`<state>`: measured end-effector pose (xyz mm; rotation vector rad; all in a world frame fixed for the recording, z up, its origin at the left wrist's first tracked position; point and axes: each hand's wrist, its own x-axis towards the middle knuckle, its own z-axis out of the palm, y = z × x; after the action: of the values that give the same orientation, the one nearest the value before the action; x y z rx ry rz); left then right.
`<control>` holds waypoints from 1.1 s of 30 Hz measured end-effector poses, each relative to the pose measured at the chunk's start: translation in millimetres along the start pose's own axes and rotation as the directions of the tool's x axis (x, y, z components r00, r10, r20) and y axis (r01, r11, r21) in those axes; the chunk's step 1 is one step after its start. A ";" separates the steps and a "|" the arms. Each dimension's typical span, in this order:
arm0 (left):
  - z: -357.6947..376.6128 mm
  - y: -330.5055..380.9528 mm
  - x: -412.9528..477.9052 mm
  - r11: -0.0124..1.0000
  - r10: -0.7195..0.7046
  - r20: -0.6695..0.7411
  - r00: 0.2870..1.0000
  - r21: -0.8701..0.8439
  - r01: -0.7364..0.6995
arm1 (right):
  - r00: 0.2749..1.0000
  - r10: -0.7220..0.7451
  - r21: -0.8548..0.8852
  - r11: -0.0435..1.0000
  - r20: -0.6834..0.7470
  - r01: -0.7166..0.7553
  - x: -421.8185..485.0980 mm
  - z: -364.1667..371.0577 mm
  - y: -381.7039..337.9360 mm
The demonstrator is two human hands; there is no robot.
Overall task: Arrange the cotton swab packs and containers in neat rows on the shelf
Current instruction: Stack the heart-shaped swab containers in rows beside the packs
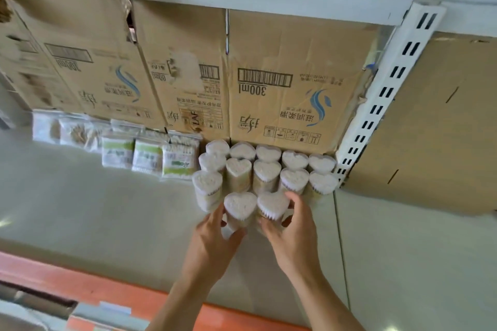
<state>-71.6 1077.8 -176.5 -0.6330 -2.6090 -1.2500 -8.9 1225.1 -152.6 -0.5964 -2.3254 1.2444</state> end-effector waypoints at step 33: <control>3.7 2.8 25.8 0.988 -0.152 0.018 0.988 -0.012 0.152 | 0.989 0.076 -0.147 0.985 -0.128 -0.095 7.4 23.4 -13.3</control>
<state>-93.3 1089.9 -168.1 -0.4557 -2.7094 -1.3099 -30.1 1207.0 -151.9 -0.8085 -2.3282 1.0406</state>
